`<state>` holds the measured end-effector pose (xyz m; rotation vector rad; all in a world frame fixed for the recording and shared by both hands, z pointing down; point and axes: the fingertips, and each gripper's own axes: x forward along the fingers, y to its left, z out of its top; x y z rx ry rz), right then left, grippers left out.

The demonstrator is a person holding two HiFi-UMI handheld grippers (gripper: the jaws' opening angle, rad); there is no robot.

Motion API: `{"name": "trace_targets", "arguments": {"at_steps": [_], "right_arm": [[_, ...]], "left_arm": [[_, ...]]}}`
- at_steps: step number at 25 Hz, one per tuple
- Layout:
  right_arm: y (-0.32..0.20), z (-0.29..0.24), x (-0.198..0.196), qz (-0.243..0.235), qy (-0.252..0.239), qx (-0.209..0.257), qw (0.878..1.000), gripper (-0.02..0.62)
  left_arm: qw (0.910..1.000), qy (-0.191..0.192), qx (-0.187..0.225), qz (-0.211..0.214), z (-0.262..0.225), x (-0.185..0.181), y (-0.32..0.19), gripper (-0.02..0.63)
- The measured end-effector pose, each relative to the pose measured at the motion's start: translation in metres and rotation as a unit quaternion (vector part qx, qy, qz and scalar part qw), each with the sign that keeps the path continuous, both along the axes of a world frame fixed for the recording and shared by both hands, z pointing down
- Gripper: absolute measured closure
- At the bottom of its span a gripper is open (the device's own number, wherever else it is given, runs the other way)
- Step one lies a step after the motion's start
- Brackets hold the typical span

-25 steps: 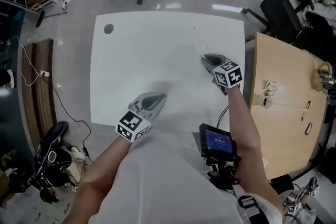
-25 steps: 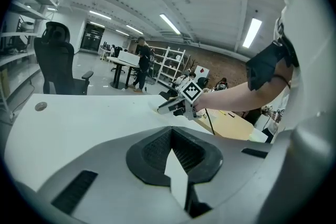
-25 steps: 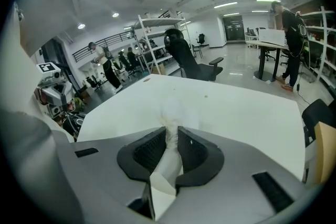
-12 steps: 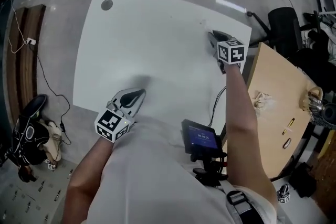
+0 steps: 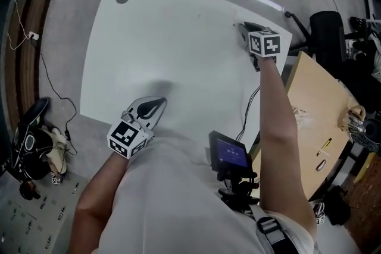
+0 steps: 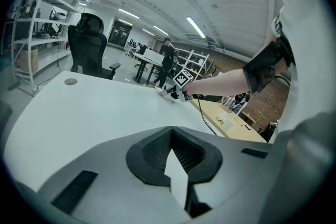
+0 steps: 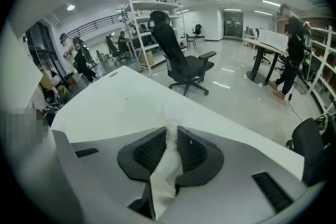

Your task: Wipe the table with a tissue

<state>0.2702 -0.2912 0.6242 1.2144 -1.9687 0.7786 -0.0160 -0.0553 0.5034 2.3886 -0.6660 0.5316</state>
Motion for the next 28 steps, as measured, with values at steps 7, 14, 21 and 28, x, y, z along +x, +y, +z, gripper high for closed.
{"name": "trace_targets", "arguments": {"at_steps": [7, 14, 21, 28], "right_arm": [[0.005, 0.003, -0.029, -0.061, 0.02, -0.004, 0.998, 0.526], [0.029, 0.005, -0.072, -0.16, -0.002, -0.034, 0.987, 0.526], [0.059, 0.005, -0.103, -0.213, -0.027, -0.046, 0.976, 0.526], [0.089, 0.006, -0.129, -0.263, -0.035, -0.049, 0.963, 0.526]], "left_arm": [[0.9999, 0.002, -0.002, 0.01, 0.003, 0.004, 0.0, 0.6], [1.0, 0.0, 0.001, 0.007, 0.003, 0.001, 0.002, 0.601], [0.9999, 0.002, 0.009, 0.006, 0.0, -0.004, 0.008, 0.6], [0.9998, 0.005, 0.017, 0.007, -0.003, -0.004, 0.01, 0.601]]}}
